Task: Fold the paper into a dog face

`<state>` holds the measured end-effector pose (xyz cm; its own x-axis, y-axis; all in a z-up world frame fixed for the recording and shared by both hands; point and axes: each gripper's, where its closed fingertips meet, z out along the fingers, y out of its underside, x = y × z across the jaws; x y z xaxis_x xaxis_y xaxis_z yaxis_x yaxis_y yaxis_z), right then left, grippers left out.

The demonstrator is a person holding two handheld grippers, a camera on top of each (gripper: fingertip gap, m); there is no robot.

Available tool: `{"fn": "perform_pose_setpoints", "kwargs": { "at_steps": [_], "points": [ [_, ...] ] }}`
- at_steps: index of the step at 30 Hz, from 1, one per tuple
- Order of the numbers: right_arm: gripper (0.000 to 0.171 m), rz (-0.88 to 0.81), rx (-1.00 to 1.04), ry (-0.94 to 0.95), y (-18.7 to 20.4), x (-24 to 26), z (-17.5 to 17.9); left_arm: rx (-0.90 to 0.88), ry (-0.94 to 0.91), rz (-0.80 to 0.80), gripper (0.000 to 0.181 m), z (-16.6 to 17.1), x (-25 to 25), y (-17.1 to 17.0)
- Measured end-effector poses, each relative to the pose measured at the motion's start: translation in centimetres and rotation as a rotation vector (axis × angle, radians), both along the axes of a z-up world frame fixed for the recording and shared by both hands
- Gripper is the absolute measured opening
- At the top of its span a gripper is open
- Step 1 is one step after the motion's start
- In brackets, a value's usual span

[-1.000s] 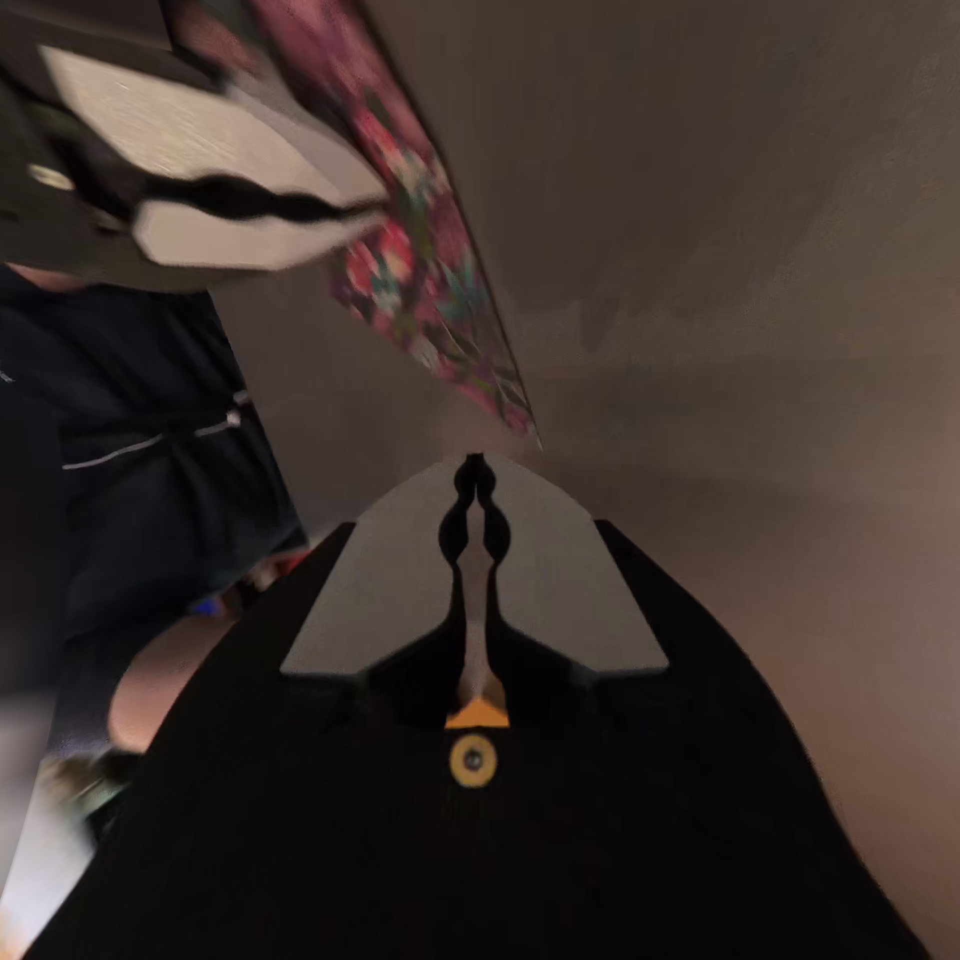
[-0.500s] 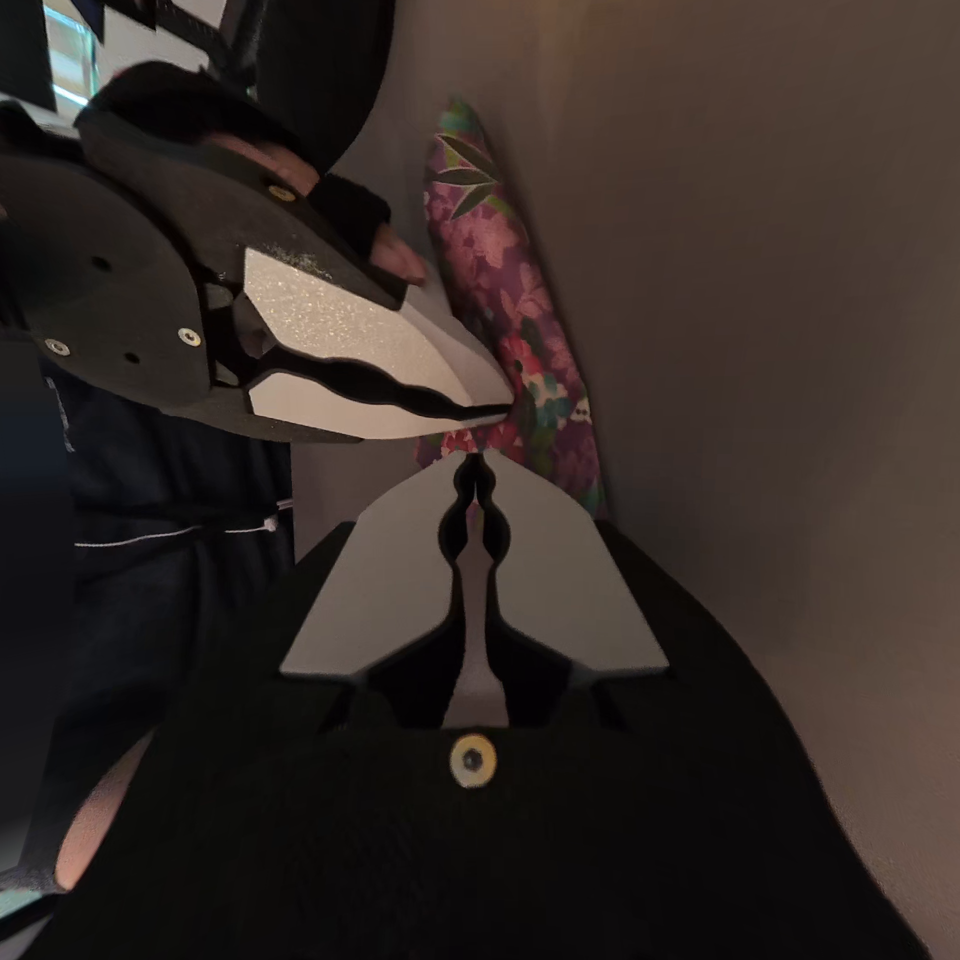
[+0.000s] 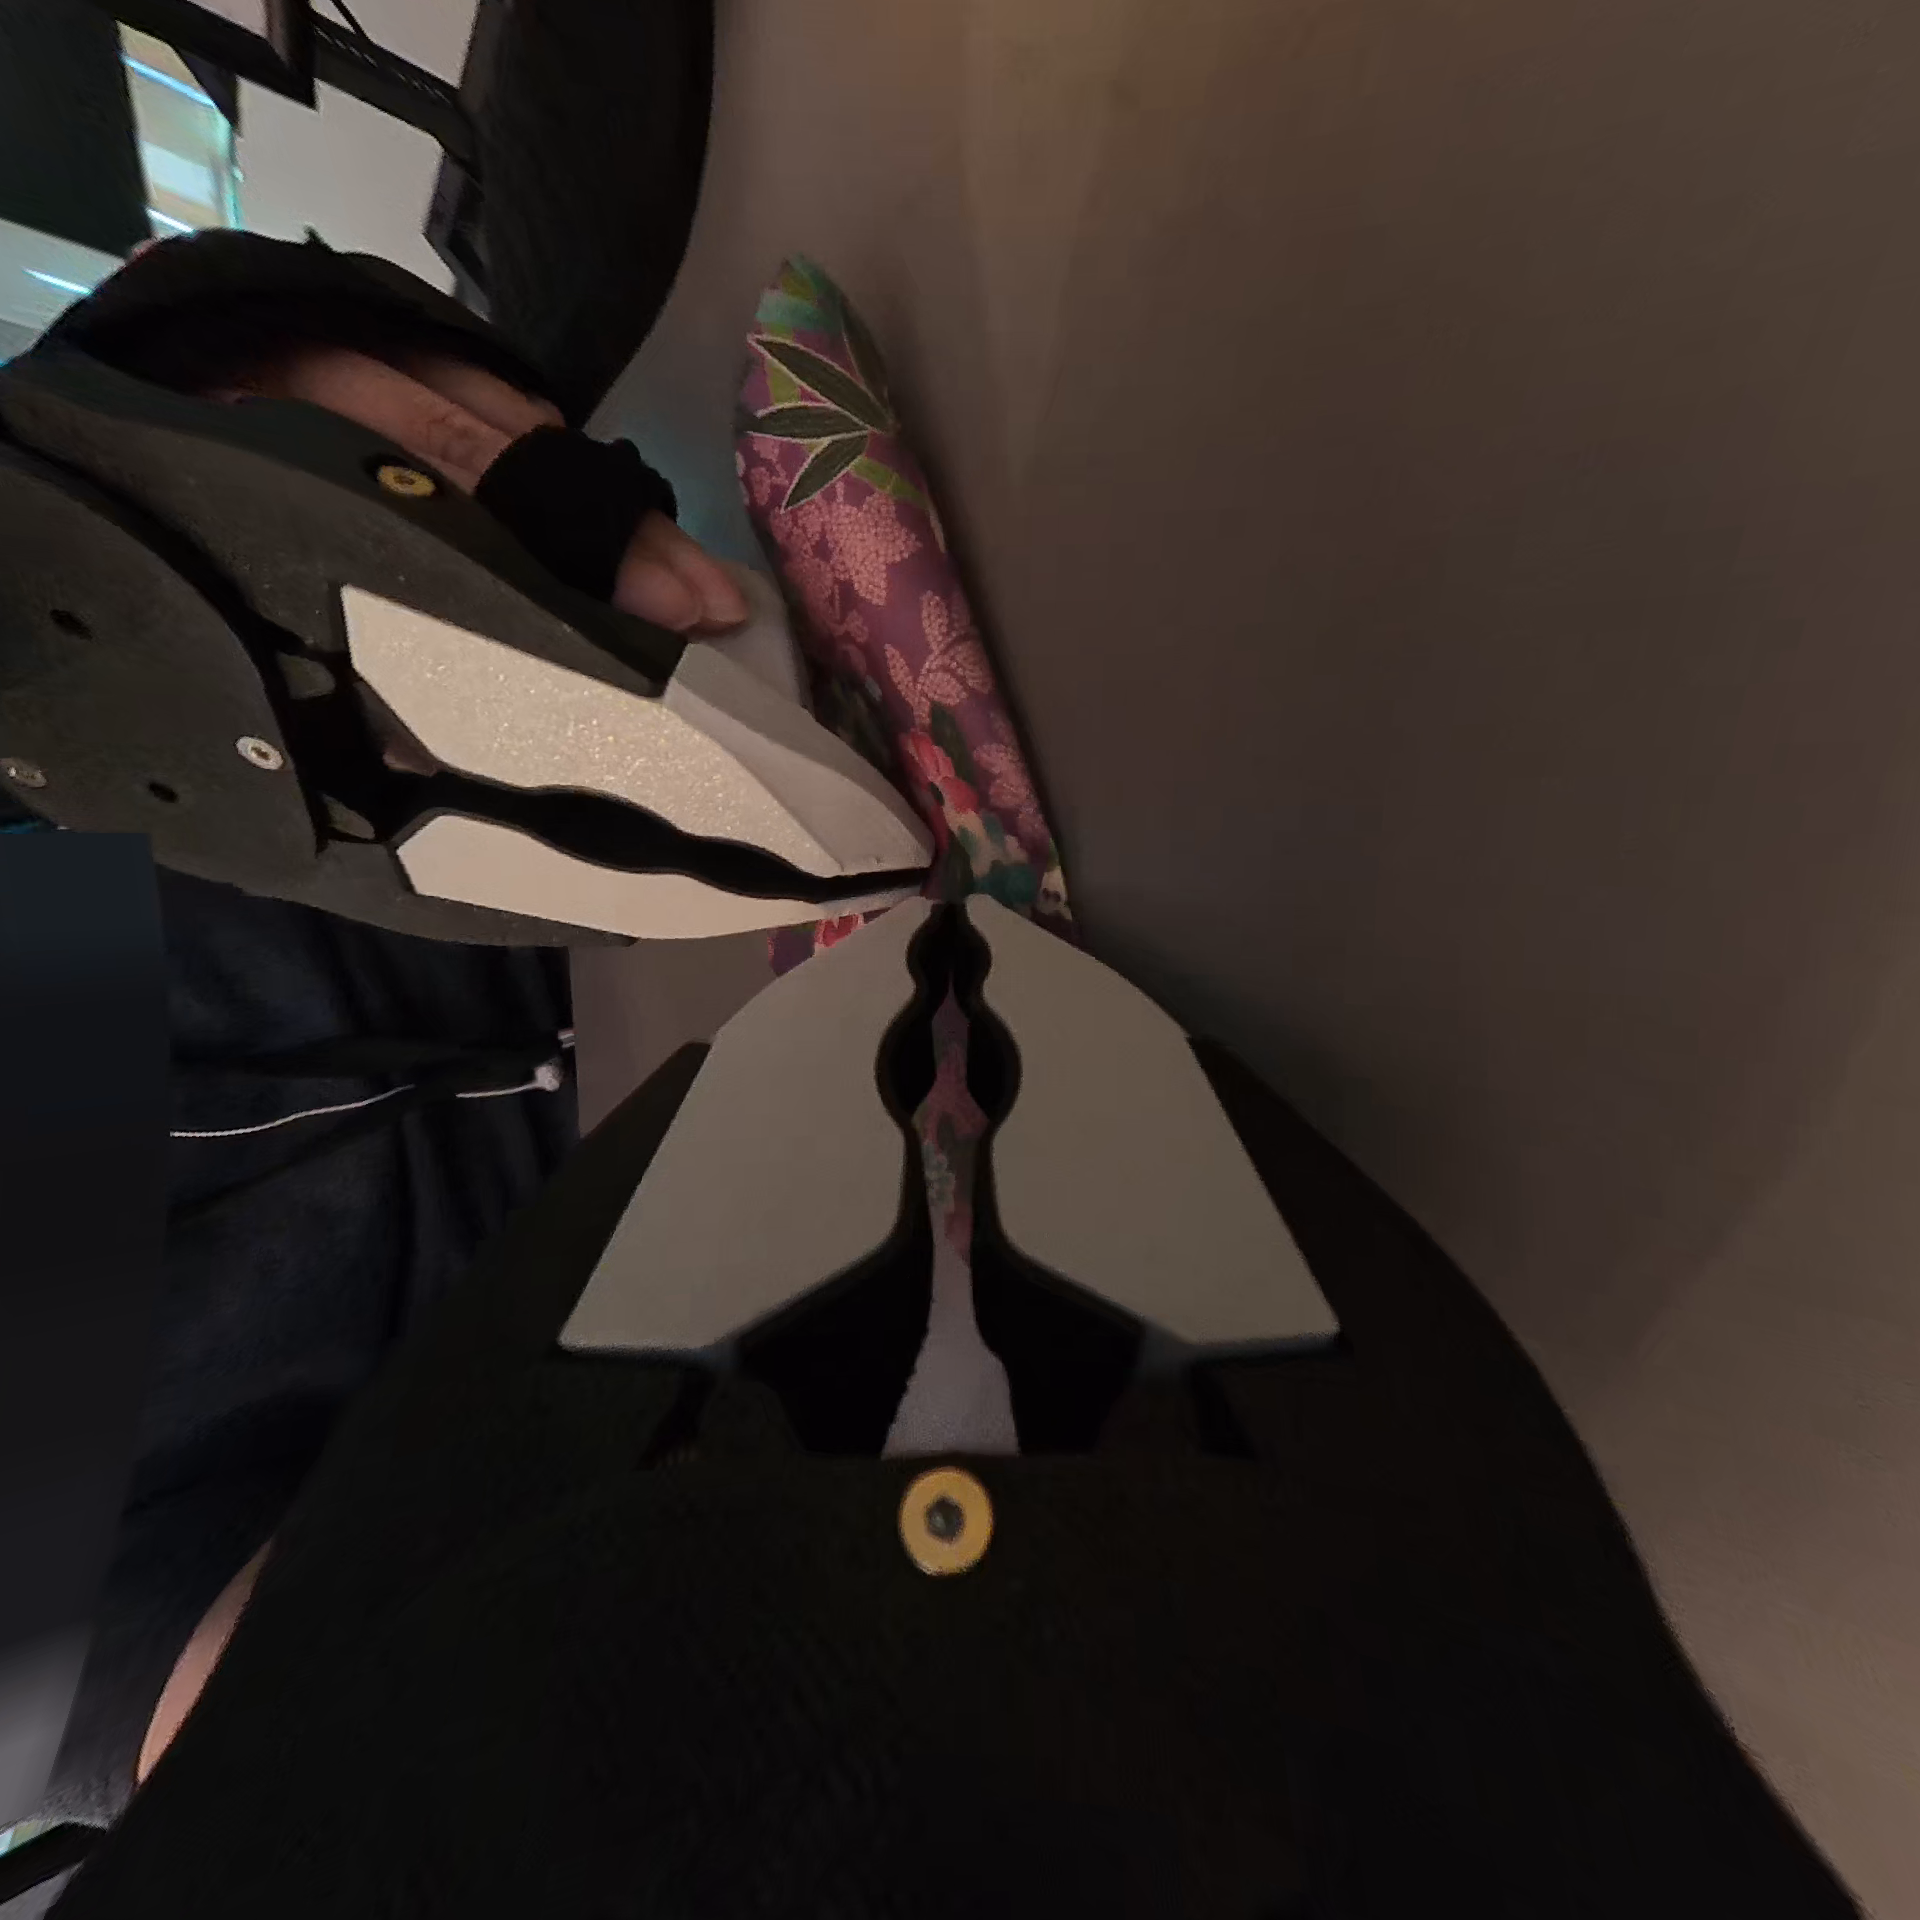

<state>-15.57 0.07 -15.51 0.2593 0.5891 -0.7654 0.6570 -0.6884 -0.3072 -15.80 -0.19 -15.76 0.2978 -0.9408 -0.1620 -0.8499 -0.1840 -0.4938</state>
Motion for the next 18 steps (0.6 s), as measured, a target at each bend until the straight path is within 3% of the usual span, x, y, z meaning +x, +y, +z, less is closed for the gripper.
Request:
{"fn": "perform_pose_setpoints", "kwargs": {
  "at_steps": [6, 18],
  "points": [
    [0.002, 0.005, 0.028, 0.021, 0.0, 0.0, 0.0, -0.035, -0.105, 0.097, 0.0, 0.1, 0.3, 0.8],
    [0.003, 0.008, 0.066, 0.017, 0.0, 0.0, 0.0, 0.032, -0.126, 0.201, 0.0, 0.1, 0.5, 2.5]
  ]
}}
